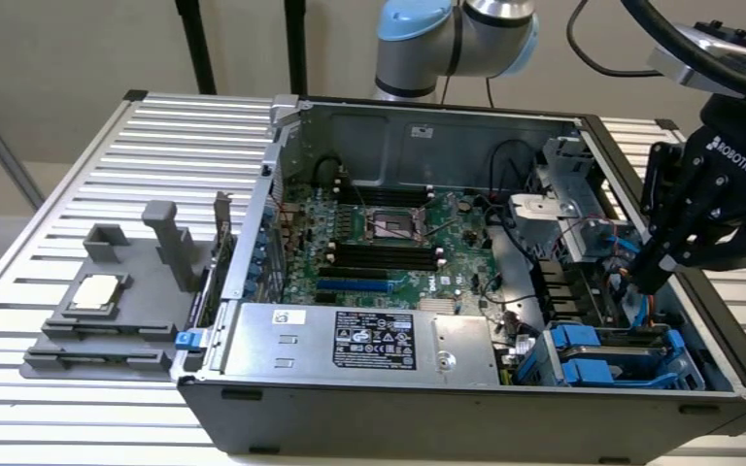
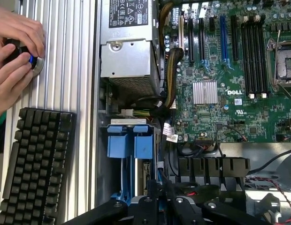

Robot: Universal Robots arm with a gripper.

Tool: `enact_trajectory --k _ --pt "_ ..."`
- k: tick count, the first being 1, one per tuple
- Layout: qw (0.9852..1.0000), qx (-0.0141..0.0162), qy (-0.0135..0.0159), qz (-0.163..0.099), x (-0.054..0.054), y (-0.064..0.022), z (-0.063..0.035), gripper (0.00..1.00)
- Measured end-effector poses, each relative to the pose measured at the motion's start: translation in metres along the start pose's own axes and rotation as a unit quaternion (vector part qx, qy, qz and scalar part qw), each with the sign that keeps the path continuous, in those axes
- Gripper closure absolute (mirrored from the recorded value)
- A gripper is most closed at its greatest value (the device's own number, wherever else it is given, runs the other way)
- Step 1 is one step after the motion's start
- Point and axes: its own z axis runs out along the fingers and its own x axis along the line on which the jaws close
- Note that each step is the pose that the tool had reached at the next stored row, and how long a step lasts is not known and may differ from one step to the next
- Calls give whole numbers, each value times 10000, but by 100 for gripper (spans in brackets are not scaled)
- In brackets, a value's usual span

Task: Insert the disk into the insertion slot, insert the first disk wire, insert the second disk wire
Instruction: 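Insert the second disk wire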

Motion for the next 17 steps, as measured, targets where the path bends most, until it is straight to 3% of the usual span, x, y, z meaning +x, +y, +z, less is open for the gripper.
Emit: enact_trajectory --k 2,5,6,9,12,17 --pt "10000 1 -7 -6 12 26 4 84" --pt "10000 3 -39 -30 48 85 17 84" --pt "10000 3 -64 -41 59 95 24 84" --pt "9998 1 -187 -71 100 98 54 84" --pt "9995 0 -287 -91 152 95 89 84" --pt "9991 4 -404 -112 276 81 165 84"
